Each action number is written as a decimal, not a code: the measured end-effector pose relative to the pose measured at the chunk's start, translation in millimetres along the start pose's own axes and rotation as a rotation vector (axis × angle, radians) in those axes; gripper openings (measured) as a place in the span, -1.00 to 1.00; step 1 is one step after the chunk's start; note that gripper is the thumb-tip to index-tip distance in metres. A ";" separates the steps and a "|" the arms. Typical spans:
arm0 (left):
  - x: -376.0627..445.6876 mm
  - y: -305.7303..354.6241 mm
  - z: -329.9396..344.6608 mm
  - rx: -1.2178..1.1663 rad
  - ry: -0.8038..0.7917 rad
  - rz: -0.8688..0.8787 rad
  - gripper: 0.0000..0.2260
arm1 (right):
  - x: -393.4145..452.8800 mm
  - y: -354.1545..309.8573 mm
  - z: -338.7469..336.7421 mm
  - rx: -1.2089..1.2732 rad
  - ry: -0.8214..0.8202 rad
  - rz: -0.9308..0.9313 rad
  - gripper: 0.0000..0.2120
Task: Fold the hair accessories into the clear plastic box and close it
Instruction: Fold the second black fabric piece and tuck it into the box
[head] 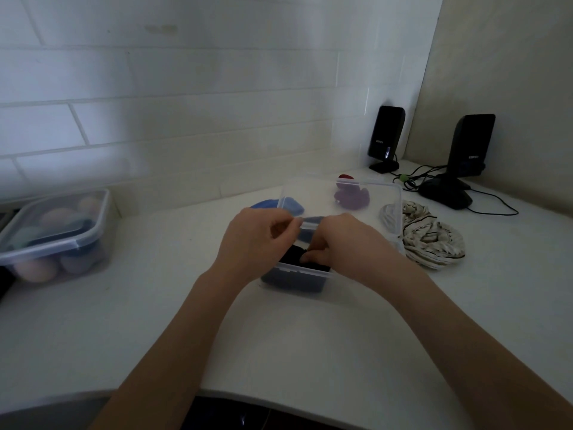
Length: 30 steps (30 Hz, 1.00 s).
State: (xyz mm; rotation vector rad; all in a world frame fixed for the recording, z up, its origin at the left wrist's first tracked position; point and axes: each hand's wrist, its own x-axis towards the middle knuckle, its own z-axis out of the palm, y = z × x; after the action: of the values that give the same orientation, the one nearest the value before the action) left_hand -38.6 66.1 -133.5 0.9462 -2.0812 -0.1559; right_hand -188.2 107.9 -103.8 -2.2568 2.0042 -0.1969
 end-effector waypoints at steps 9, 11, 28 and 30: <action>-0.7 3.3 0.1 0.034 -0.060 -0.042 -0.74 | -2.4 7.9 0.1 -0.124 0.005 -0.038 -0.57; -0.9 3.9 0.2 0.020 -0.072 -0.044 -0.75 | 1.1 7.1 1.1 -0.127 0.001 -0.023 -0.57; -2.0 4.6 0.8 -0.029 -0.064 -0.068 -0.77 | 5.4 27.2 6.6 0.156 -0.037 -0.093 -0.76; -2.3 4.9 0.9 -0.033 -0.053 -0.075 -0.76 | 2.8 31.3 -0.7 0.307 -0.027 -0.107 -0.81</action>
State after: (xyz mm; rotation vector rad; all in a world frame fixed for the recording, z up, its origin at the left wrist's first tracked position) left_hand -41.2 71.0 -133.6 1.0106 -2.0859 -0.2560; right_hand -218.5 101.5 -108.4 -2.1571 1.7051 -0.4475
